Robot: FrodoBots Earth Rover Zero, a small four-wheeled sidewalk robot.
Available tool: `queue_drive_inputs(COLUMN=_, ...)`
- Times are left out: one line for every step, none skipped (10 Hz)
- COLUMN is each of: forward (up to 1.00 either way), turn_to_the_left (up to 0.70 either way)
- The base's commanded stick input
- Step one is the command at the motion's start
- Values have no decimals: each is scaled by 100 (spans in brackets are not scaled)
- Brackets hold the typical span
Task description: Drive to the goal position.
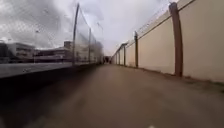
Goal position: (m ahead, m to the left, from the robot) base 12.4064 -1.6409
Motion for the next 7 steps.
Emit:
queue_drive_inputs(forward=70, turn_to_the_left=0)
queue_drive_inputs(forward=70, turn_to_the_left=0)
queue_drive_inputs(forward=70, turn_to_the_left=0)
queue_drive_inputs(forward=70, turn_to_the_left=0)
queue_drive_inputs(forward=70, turn_to_the_left=0)
queue_drive_inputs(forward=70, turn_to_the_left=0)
queue_drive_inputs(forward=70, turn_to_the_left=0)
